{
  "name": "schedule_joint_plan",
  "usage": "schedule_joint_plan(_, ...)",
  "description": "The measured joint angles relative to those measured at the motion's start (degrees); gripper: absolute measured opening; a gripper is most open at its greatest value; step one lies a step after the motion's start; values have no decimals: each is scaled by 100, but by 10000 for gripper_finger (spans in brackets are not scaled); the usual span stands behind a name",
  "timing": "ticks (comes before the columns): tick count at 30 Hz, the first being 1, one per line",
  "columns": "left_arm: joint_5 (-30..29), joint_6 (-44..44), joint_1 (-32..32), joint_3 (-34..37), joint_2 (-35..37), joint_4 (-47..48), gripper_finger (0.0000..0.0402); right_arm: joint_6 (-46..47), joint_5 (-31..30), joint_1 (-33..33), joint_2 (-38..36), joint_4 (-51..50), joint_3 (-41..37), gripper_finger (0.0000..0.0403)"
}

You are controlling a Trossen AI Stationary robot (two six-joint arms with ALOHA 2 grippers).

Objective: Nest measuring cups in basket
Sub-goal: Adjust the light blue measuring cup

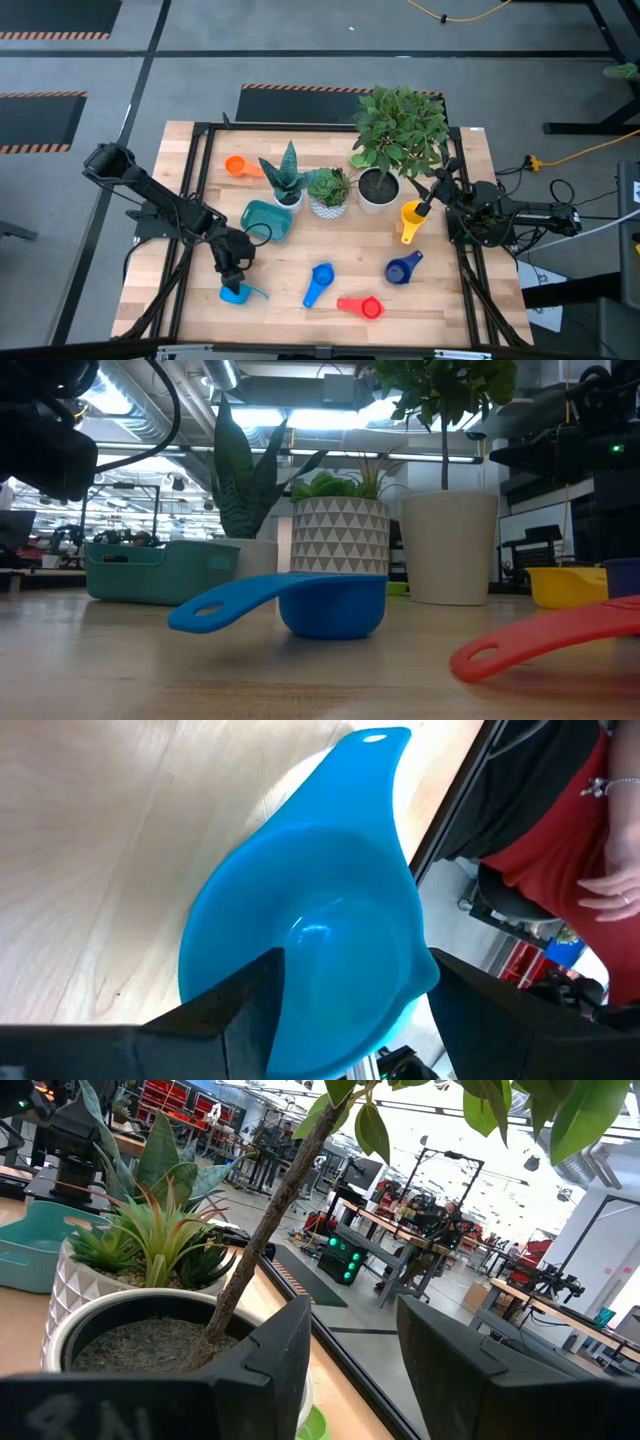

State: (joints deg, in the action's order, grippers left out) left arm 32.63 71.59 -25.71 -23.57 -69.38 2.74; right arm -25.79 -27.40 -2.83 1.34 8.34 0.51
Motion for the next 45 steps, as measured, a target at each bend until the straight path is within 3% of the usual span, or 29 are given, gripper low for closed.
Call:
schedule_joint_plan(16, -62, -310, -226, 0, 0, 15, 200, 0, 0, 0, 0, 0, 0, 156)
schedule_joint_plan(29, -114, -338, -226, 7, -9, -128, 104, 0, 0, 0, 1, 0, 0, 156)
schedule_joint_plan(36, -463, -1055, -223, 7, -7, -544, 18, -1, 0, 0, 1, 0, 0, 156)
schedule_joint_plan(45, -1003, -1618, -224, 7, -4, -956, 13, 0, 0, 0, 1, 0, 0, 156)
